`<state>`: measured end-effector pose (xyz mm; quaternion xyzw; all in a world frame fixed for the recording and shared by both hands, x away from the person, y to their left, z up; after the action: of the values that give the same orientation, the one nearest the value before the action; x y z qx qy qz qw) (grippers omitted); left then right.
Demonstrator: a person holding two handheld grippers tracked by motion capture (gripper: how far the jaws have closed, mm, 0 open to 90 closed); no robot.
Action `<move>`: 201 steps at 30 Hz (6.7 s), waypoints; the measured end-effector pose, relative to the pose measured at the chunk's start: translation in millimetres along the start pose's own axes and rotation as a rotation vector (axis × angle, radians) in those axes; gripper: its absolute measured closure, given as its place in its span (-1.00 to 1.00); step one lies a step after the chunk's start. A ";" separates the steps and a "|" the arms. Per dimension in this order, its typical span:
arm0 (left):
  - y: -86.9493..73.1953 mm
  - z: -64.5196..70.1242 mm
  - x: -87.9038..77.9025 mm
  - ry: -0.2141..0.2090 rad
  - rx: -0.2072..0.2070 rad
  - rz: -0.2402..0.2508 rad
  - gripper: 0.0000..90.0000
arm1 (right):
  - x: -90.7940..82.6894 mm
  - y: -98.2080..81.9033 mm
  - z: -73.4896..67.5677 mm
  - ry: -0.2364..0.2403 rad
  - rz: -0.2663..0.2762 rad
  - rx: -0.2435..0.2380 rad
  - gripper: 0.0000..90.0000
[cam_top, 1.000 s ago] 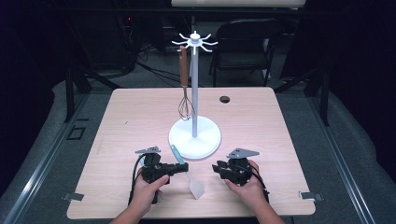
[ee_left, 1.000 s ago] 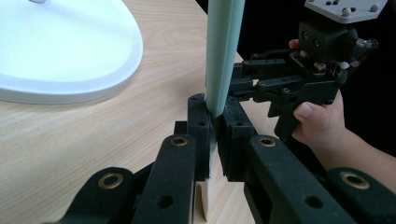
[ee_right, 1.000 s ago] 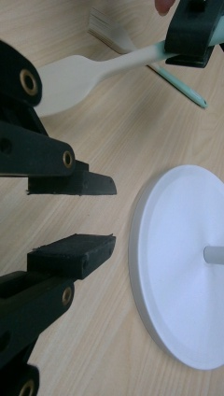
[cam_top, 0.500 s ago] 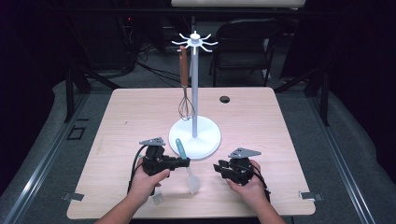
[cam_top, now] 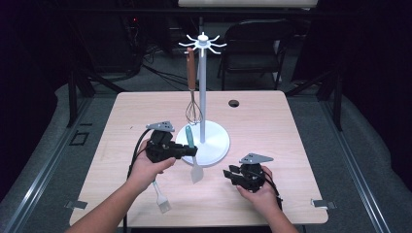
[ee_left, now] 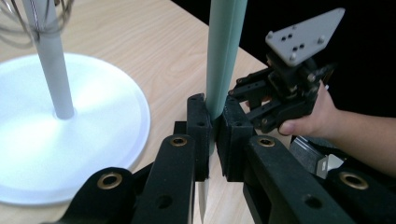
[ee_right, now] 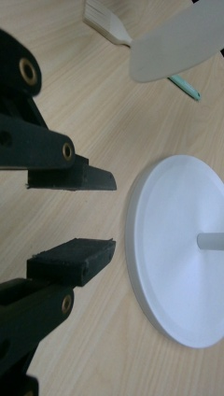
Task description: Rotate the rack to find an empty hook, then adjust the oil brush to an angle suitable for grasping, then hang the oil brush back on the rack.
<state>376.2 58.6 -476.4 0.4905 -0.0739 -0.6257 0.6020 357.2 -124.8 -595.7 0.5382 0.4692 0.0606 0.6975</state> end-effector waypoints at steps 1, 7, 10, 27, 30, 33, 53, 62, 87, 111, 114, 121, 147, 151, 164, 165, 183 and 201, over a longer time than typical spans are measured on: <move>4.3 1.3 -1.2 0.001 0.007 -0.001 0.88 | -0.2 -0.1 1.0 -0.008 0.002 -0.012 0.38; 29.9 11.3 -8.9 0.018 0.067 -0.015 0.88 | -0.8 -0.7 4.2 -0.025 0.007 -0.030 0.33; 41.4 18.0 -11.5 0.019 0.095 -0.024 0.88 | 0.4 -1.9 4.1 -0.022 0.001 -0.029 0.32; 106.8 42.5 -26.3 0.059 0.185 -0.030 0.88 | 5.1 -6.7 3.2 -0.028 -0.026 -0.039 0.25; 121.4 45.3 -31.5 0.066 0.193 -0.016 0.88 | 6.5 -6.2 1.0 -0.020 -0.016 -0.033 0.25; 139.5 48.2 -38.0 0.055 0.179 0.004 0.88 | 7.1 -7.2 0.0 -0.019 -0.027 -0.041 0.24; 171.5 37.8 -30.8 0.005 0.089 0.033 0.88 | 9.7 -11.0 -4.2 -0.014 -0.036 -0.057 0.24; 168.1 32.2 -28.4 0.060 0.076 0.069 0.70 | 10.1 -12.9 -7.5 -0.018 -0.034 -0.068 0.24; 85.6 7.1 -37.8 0.194 0.082 0.113 0.17 | 11.9 -14.6 0.0 -0.033 -0.038 -0.078 0.28; -44.3 -74.8 -25.9 0.293 -0.085 0.139 0.29 | 1.6 -8.5 6.1 -0.044 0.000 -0.057 0.59; -57.2 -82.0 -25.4 0.303 -0.106 0.137 0.29 | 1.2 -8.3 7.2 -0.049 -0.002 -0.061 0.58; -81.7 -91.5 -24.2 0.340 -0.111 0.139 0.29 | 0.9 -6.6 8.8 -0.052 0.019 -0.039 0.59; -111.4 -107.5 -24.5 0.347 -0.154 0.172 0.28 | -9.8 37.6 19.3 -0.051 0.127 -0.024 1.00; -112.4 -106.3 -22.7 0.337 -0.143 0.164 0.28 | -11.8 62.4 29.4 -0.058 0.163 -0.020 1.00; -114.8 -107.0 -21.4 0.313 -0.145 0.153 0.28 | -37.0 157.3 46.1 -0.109 0.295 -0.094 1.00; -114.6 -107.3 -21.6 0.313 -0.147 0.157 0.28 | -38.8 163.7 46.5 -0.114 0.294 -0.107 1.00; -118.1 -110.2 -18.3 0.303 -0.155 0.135 0.28 | -66.4 264.1 45.1 -0.138 0.420 -0.153 1.00; -117.0 -115.7 -24.0 0.292 -0.187 0.158 0.28 | -98.6 320.2 49.3 -0.203 0.483 -0.169 1.00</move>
<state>372.9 167.0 -602.5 0.5109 0.0346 -0.5028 0.6965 472.9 -84.8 -280.0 0.5776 0.2482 0.2097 0.7489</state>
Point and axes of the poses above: each handheld gripper's, and its own axes: x roughly forward along the jaws, y roughly out of its top, z roughly to its right, the point moved 8 cm from there along x, roughly forward along the jaws, and after that the axes turned 12 degrees about -x, right-handed, at the moved point
